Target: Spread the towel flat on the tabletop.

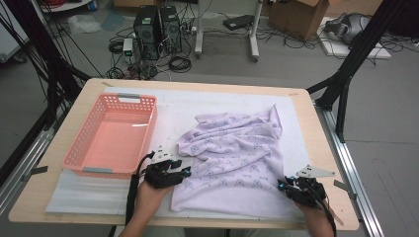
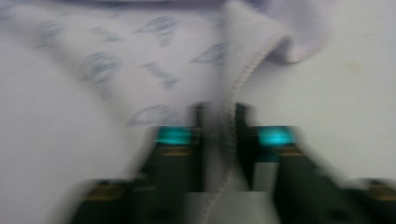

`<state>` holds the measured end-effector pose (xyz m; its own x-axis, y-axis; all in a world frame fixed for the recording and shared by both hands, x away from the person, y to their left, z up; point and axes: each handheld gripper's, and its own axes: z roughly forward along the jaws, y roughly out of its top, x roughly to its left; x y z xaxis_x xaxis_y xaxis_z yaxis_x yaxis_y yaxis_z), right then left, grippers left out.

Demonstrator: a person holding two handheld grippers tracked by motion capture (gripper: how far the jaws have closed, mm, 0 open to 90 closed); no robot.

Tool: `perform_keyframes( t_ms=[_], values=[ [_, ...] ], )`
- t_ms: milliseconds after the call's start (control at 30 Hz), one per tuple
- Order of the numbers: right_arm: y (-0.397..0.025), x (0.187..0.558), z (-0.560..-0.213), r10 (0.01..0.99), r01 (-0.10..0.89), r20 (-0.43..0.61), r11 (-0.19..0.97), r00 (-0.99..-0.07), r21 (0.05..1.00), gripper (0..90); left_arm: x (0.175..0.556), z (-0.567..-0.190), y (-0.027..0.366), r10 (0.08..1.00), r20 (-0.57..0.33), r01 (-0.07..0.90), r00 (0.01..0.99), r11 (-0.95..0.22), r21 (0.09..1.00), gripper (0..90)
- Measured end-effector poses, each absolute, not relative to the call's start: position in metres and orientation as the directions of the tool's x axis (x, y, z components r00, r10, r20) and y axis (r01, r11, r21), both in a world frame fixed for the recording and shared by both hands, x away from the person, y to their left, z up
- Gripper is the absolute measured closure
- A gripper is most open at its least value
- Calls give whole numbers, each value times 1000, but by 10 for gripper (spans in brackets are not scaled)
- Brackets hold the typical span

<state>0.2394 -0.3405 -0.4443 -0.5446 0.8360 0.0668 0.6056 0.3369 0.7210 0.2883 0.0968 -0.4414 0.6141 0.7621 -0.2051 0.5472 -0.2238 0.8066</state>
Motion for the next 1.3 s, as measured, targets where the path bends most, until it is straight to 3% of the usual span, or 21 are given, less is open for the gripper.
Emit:
perform_keyframes(
  t_ms=[167, 233, 300, 433, 467, 500, 533, 633, 733, 833, 967, 1067, 1167, 1300],
  values=[
    [-359, 223, -436, 856, 632, -13, 392, -517, 668, 876, 305, -439, 90, 776, -227, 564, 588, -192, 803, 531],
    [-368, 217, -436, 870, 648, 13, 358, -493, 672, 860, 306, -442, 83, 766, -235, 569, 598, -199, 798, 533],
    [-373, 215, -437, 881, 648, 44, 313, -472, 694, 717, 307, -445, 73, 758, -225, 576, 612, -232, 784, 530],
    [-375, 215, -432, 889, 626, 60, 271, -455, 731, 662, 306, -450, 53, 771, -146, 549, 619, -293, 783, 518],
    [-374, 214, -431, 888, 620, 63, 266, -456, 738, 653, 304, -450, 48, 773, -74, 518, 630, -347, 782, 544],
    [-374, 214, -431, 885, 615, 66, 265, -461, 743, 647, 302, -449, 46, 750, -14, 469, 662, -399, 788, 633],
    [-373, 214, -431, 882, 609, 63, 270, -467, 746, 638, 301, -449, 44, 740, -8, 461, 672, -410, 787, 811],
    [-370, 216, -433, 875, 609, 63, 280, -479, 742, 638, 304, -445, 46, 783, 22, 479, 622, -403, 780, 860],
    [-367, 216, -433, 870, 602, 57, 289, -489, 744, 638, 314, -443, 72, 863, -22, 521, 504, -284, 805, 864],
    [-365, 217, -433, 870, 588, 53, 286, -490, 757, 620, 317, -443, 91, 890, -28, 535, 455, -248, 808, 862],
    [-364, 221, -431, 878, 573, 60, 256, -474, 779, 592, 312, -442, 106, 893, -99, 519, 439, -163, 839, 811],
    [-364, 227, -428, 886, 556, 59, 235, -460, 797, 559, 307, -443, 109, 854, -176, 532, 490, -133, 837, 607],
    [-364, 238, -427, 890, 558, 70, 220, -451, 800, 559, 304, -446, 108, 817, -223, 556, 532, -138, 820, 506],
    [-358, 264, -430, 886, 576, 95, 210, -453, 790, 562, 302, -452, 97, 787, -217, 570, 578, -199, 797, 476]
  ],
)
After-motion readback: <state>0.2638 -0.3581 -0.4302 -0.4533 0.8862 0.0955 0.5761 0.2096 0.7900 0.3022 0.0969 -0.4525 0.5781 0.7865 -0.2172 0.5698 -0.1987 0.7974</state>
